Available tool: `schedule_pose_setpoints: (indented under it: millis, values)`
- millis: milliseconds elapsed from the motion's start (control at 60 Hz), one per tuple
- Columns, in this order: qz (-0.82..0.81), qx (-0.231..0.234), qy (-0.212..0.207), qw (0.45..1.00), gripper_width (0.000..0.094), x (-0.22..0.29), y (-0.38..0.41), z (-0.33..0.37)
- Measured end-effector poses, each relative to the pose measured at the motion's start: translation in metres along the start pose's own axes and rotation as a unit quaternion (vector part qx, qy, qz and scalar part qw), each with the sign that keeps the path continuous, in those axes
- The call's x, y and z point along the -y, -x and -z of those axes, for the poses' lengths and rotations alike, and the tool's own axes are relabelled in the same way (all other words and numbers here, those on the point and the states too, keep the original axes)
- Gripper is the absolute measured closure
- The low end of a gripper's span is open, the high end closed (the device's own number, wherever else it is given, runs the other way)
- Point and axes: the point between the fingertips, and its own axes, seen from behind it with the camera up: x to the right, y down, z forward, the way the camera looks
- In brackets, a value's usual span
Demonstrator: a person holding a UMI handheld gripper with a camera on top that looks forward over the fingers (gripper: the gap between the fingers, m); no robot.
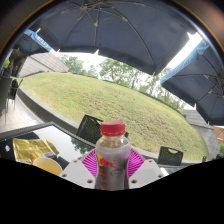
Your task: Pour water
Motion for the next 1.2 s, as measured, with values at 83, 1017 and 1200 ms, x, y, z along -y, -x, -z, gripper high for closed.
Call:
schedule_pose_setpoints:
  millis: [83, 1017, 1200]
  values:
    - [-0.161, 0.033, 0.042, 0.986, 0.0616, -0.042, 0.036, 0.000]
    - [-0.126, 0.084, 0.089, 0.985, 0.0097, -0.070, 0.001, 0.102]
    - [-0.103, 0.079, 0.086, 0.988, 0.0096, -0.073, 0.002, 0.193]
